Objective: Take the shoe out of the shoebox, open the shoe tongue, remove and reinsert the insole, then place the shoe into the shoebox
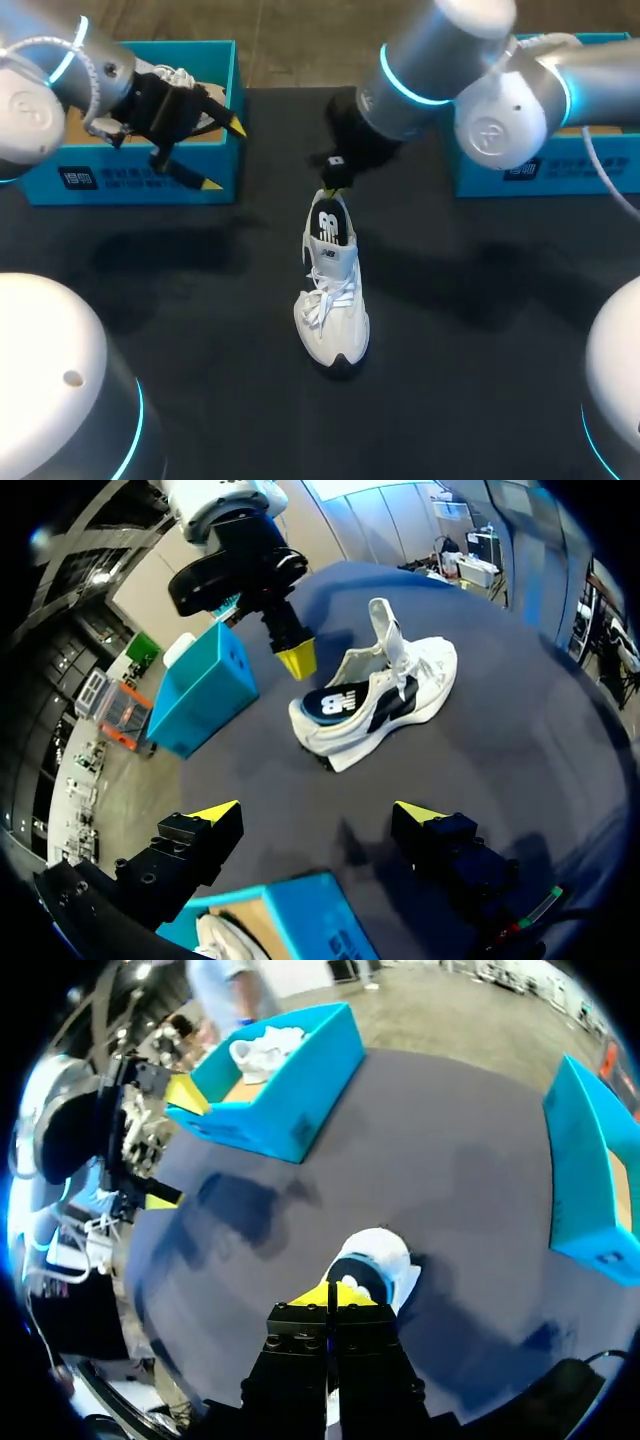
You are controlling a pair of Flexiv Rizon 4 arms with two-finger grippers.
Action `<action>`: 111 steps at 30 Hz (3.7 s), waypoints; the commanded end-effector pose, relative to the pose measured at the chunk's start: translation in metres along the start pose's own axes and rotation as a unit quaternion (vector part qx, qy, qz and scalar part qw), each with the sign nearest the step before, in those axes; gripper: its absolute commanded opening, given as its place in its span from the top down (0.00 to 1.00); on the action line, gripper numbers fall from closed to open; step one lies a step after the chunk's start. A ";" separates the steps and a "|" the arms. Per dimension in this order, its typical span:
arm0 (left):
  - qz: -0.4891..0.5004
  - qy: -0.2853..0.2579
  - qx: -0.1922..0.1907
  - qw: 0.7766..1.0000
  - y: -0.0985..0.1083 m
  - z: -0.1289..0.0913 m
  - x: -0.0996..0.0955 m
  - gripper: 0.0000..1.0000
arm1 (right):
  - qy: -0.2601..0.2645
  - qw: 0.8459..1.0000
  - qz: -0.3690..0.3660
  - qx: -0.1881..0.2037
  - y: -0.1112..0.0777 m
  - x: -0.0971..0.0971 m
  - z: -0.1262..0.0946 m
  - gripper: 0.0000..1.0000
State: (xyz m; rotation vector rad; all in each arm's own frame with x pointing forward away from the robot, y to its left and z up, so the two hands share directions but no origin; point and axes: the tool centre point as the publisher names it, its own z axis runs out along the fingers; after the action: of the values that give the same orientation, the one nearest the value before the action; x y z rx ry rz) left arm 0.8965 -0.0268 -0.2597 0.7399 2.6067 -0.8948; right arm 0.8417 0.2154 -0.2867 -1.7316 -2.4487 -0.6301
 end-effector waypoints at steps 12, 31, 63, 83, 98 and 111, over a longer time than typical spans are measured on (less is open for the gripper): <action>-0.019 -0.006 -0.031 0.999 0.034 -0.022 -0.003 0.00 | -0.132 0.988 0.067 0.034 -0.025 0.018 0.015 1.00; -0.031 -0.034 -0.049 0.998 0.043 -0.036 -0.014 0.00 | -0.132 0.983 0.098 0.085 -0.055 -0.002 0.036 1.00; -0.031 -0.034 -0.049 0.998 0.043 -0.036 -0.014 0.00 | -0.168 0.979 0.090 0.078 -0.042 -0.011 0.049 1.00; -0.031 -0.034 -0.049 0.998 0.043 -0.036 -0.014 0.00 | -0.169 0.978 0.092 0.081 -0.031 -0.027 0.092 1.00; -0.031 -0.034 -0.049 0.998 0.043 -0.036 -0.014 0.00 | -0.211 0.974 0.082 0.020 -0.014 -0.020 0.055 1.00; -0.031 -0.034 -0.049 0.998 0.043 -0.036 -0.014 0.00 | -0.200 0.975 0.095 -0.025 -0.005 -0.031 0.098 1.00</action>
State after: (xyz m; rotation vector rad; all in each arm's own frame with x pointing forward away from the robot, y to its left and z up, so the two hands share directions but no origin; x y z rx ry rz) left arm 0.9289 0.0197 -0.2471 0.5951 2.6024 -0.7948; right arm 0.8614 0.2195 -0.3730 -2.2733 -2.4802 -0.3440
